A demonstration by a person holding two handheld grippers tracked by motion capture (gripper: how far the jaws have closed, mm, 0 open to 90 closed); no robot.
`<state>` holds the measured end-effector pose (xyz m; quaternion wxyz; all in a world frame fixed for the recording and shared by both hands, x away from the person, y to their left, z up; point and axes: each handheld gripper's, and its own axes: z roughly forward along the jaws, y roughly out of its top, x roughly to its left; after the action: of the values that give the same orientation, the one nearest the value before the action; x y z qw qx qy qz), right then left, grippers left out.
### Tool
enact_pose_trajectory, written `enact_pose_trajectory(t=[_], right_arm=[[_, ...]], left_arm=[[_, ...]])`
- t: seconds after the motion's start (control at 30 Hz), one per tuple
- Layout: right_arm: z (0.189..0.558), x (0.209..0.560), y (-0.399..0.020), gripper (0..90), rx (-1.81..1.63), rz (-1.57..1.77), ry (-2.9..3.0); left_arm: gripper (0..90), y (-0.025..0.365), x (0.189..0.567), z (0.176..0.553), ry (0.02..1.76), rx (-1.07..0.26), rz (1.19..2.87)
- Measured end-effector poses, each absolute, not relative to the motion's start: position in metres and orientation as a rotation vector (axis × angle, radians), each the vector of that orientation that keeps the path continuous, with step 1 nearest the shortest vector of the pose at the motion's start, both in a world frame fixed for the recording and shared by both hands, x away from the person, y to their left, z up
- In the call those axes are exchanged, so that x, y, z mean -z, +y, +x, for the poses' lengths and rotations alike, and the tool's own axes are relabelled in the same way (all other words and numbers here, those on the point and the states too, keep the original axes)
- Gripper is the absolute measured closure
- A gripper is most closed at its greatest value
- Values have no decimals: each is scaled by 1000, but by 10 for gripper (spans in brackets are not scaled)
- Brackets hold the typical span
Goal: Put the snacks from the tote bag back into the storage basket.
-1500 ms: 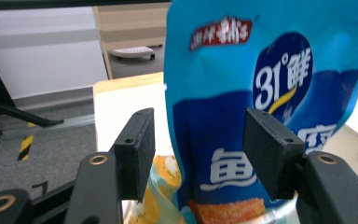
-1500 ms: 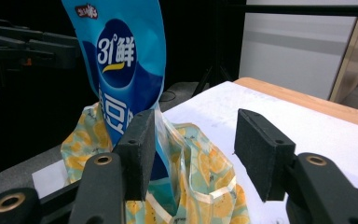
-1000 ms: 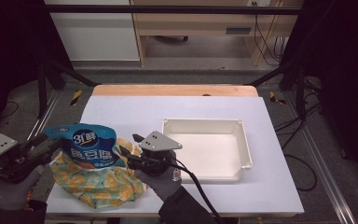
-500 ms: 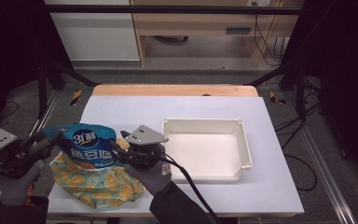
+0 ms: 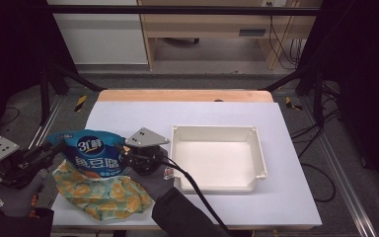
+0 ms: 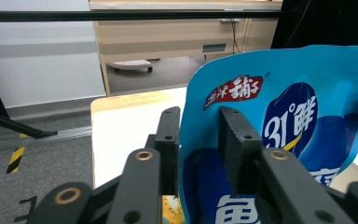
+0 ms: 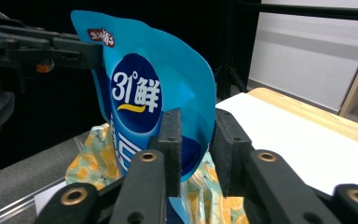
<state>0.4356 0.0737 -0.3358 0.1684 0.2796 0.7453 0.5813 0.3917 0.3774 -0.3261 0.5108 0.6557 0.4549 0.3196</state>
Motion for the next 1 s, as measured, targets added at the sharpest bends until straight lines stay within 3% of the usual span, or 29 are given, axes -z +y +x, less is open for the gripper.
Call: enact_pose_trajectory(t=[0.33,1.0], right_arm=[[441,334,76,871,-1656,811,2114],[442,330,79,900,-1642,802,2122]], left_arm=[[854,377,326,391,1112,-750,1577],[900,375,325,389,1133,-767,1572]])
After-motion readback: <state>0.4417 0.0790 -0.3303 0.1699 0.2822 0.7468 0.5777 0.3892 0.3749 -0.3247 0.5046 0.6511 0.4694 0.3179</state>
